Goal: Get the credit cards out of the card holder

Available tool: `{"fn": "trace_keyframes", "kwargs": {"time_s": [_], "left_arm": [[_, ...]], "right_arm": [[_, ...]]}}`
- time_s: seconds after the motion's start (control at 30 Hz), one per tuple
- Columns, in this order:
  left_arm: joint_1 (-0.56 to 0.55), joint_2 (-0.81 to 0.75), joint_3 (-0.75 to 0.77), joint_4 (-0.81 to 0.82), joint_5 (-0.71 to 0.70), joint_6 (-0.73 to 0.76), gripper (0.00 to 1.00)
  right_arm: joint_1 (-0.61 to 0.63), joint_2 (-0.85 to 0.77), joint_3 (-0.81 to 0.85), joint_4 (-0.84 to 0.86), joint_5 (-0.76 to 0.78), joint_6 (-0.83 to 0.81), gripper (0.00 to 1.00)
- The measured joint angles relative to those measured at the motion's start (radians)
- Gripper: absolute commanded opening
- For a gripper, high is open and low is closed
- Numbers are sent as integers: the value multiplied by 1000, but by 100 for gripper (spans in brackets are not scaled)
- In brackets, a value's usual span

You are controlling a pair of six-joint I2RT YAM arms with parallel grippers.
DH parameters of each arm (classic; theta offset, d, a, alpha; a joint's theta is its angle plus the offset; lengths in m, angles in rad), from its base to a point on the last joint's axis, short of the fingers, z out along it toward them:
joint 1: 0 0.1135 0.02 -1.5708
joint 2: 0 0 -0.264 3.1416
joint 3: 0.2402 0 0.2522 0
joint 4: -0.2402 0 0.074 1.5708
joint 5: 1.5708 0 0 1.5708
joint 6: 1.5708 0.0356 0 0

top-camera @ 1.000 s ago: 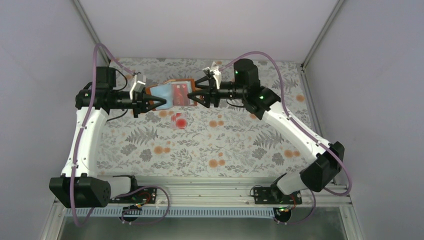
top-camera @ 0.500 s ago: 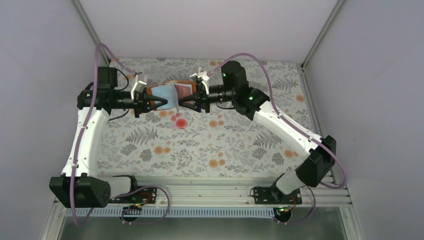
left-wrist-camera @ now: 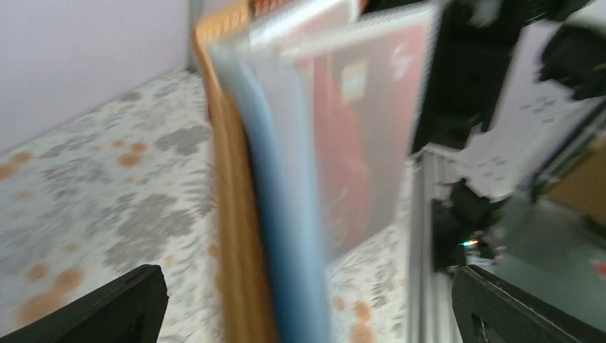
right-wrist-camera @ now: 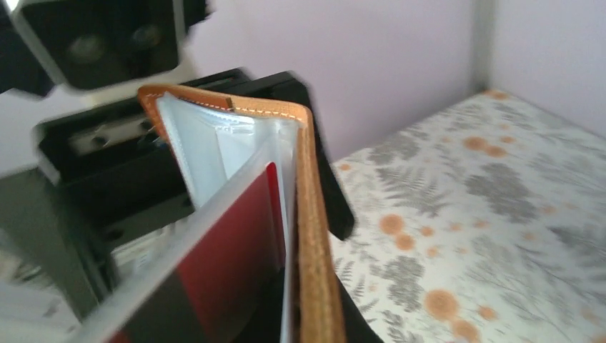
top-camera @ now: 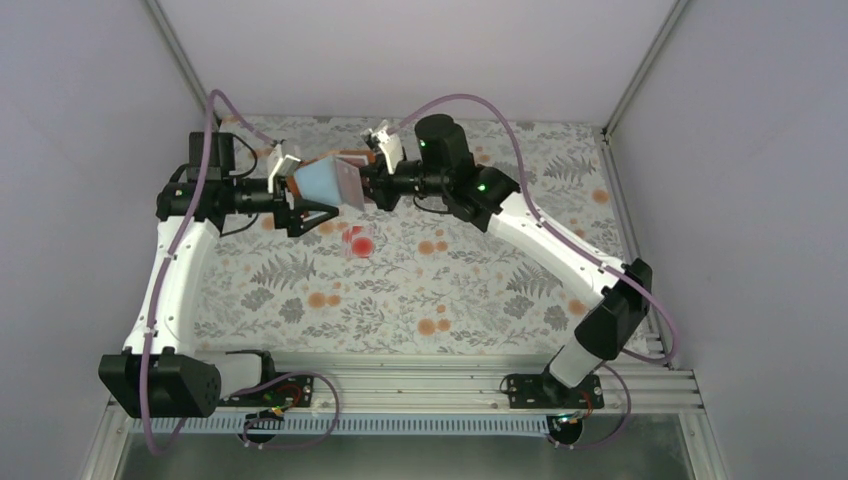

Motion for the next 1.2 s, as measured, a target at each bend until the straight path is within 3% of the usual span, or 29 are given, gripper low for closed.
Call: {"fn": "trace_keyframes", "kwargs": {"time_s": [0.3,0.47,0.6,1.2], "left_arm": [[-1,0,-28,140,-371,-159,100],[0,0,-28,169,-468,-196,100],[-1,0,-41,188,-453,-211,100],[0,7,-74,159,-174,-182,99]], "right_arm": [[10,160,304,-394,644,169,4],[10,234,323,-568,839,202,4],[10,217,275,-554,773,173,4],[0,-82,62,-255,144,-40,4]]}}
